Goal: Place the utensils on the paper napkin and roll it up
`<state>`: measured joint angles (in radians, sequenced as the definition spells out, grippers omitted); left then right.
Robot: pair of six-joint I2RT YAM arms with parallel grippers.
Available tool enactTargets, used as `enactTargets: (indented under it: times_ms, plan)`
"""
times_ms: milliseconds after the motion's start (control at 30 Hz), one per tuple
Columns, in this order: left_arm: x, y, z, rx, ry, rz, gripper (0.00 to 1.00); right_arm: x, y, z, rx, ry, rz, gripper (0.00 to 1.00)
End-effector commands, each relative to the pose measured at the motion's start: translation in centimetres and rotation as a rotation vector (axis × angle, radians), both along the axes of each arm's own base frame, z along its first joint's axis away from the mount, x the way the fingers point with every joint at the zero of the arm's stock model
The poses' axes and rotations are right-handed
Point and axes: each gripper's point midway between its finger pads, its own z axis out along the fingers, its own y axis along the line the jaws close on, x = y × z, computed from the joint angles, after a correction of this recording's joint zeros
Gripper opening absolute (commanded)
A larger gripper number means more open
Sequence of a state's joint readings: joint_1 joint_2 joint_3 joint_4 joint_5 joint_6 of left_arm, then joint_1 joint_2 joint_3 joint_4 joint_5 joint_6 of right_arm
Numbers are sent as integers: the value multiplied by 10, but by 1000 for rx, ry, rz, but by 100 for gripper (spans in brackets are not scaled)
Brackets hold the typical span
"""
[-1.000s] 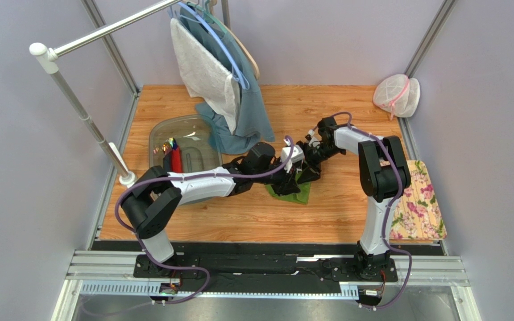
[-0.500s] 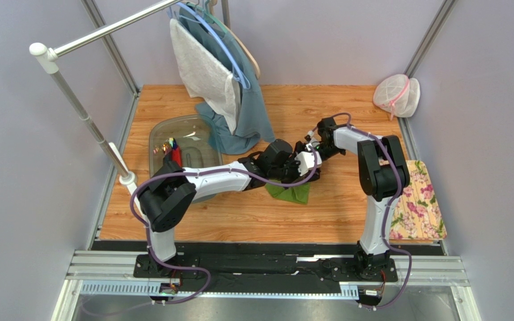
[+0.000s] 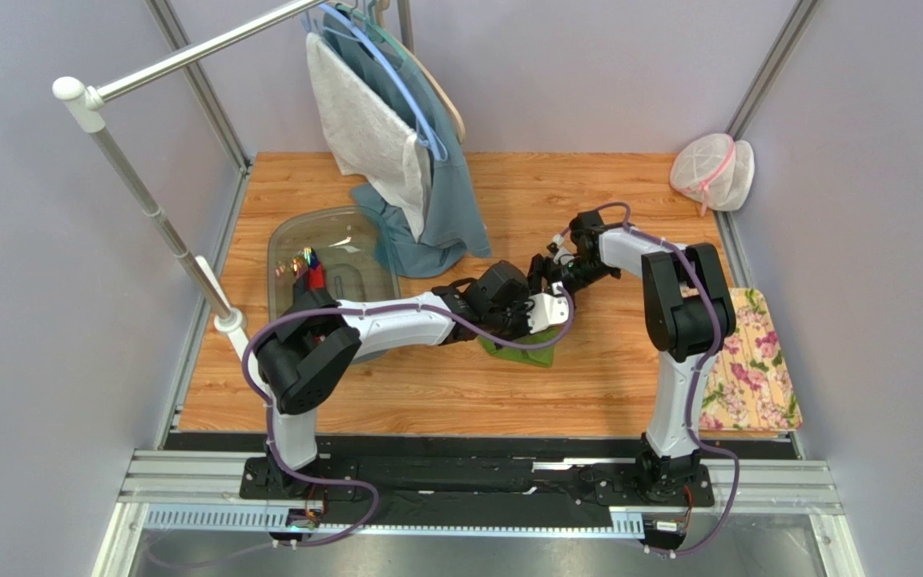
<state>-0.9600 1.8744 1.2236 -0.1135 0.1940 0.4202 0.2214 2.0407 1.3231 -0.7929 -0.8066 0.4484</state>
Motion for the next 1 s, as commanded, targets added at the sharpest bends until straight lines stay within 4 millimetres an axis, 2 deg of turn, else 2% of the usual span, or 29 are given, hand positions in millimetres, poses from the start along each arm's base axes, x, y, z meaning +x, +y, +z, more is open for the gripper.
enactTargets:
  times_ms: [0, 200, 300, 533, 633, 767, 867, 967]
  plan:
    - [-2, 9, -11, 41, -5, -1, 10, 11, 4, 16, 21, -61, 8, 64]
    - [3, 14, -16, 26, 51, 41, 6, 12, 1, 20, 15, -63, 2, 57]
    - [5, 16, -12, -7, 96, 63, 5, 12, -4, 19, 10, -60, -5, 48]
    - [-6, 13, -9, -75, 235, 107, 5, 8, -7, 37, 41, -85, 15, 22]
    - [-4, 13, -13, -71, 255, 139, 5, -2, -10, 43, 44, -91, 35, 14]
    - [1, 13, -15, -79, 284, 174, 5, -24, -14, 44, 56, -68, 81, 2]
    - [4, 12, -13, -89, 299, 194, 5, -35, -17, 39, 55, -67, 108, 0]
    - [7, 11, -13, -92, 312, 217, 5, -48, -22, 24, 40, -35, 128, 0]
